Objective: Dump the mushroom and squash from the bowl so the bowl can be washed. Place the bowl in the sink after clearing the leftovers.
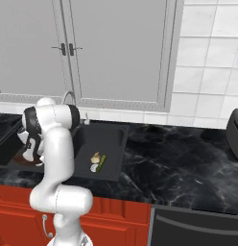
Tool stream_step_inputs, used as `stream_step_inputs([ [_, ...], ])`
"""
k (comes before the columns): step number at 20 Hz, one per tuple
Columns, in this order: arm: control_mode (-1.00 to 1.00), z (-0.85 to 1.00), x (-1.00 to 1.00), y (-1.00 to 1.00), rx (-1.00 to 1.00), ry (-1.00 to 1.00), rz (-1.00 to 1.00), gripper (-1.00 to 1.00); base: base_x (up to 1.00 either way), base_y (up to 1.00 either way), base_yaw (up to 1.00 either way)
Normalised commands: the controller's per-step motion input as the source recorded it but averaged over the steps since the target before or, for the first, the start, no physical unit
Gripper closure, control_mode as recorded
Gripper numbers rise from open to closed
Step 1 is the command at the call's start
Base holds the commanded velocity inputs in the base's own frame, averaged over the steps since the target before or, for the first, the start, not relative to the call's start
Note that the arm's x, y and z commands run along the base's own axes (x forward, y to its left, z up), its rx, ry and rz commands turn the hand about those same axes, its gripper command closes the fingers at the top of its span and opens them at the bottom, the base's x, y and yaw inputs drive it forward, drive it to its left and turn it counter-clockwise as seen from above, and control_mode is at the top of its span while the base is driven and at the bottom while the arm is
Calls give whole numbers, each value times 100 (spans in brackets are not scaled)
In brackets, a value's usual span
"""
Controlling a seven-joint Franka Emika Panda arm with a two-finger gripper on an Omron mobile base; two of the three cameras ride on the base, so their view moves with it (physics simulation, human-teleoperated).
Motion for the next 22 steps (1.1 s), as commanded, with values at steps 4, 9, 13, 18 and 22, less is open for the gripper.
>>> stream_step_inputs([
  [4,-100,0,2,8,-1,3,0,-100,0,0,0],
  [9,-100,54,-5,0,0,-4,-1,-100,0,0,0],
  [13,-100,100,-12,0,0,-16,-4,-100,0,0,0],
  [18,-100,100,-47,0,0,-25,-1,-100,0,0,0],
  [22,-100,97,-100,-33,0,-32,0,-100,0,0,0],
])
